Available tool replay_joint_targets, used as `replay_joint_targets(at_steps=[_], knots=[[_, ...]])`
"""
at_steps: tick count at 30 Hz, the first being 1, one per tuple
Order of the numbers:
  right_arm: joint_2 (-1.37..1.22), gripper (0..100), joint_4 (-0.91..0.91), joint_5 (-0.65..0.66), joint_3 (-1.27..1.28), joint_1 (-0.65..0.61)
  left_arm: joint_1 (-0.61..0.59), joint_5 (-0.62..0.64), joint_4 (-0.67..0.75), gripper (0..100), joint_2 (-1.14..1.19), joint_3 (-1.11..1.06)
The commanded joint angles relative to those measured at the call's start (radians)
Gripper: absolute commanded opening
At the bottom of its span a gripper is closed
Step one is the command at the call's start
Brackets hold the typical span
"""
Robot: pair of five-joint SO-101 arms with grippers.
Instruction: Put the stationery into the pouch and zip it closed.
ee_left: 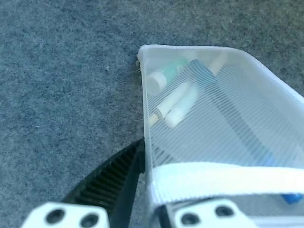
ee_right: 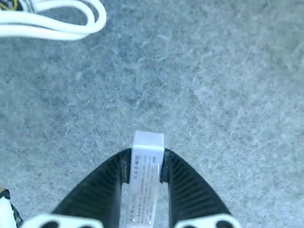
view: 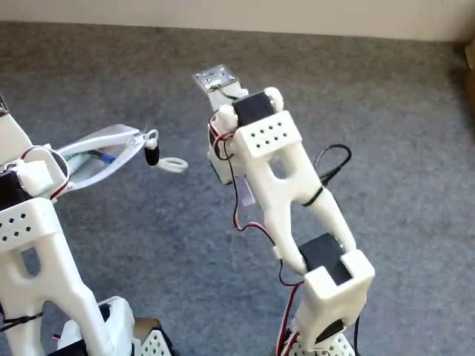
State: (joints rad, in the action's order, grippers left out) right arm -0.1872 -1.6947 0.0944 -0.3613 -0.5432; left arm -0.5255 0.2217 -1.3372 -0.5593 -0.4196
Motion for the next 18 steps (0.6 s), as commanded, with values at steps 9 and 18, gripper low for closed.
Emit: replay_joint_targets(at_steps=[9, 18], knots=[[0.363, 0.4, 0.211, 0.011, 0.298, 0.007, 0.019, -0.008, 0.017, 1, -0.004, -0.002], [0.526, 0.4, 0.355, 0.011, 0.487, 0.007, 0.019, -0.008, 0.015, 1, -0.004, -0.002]])
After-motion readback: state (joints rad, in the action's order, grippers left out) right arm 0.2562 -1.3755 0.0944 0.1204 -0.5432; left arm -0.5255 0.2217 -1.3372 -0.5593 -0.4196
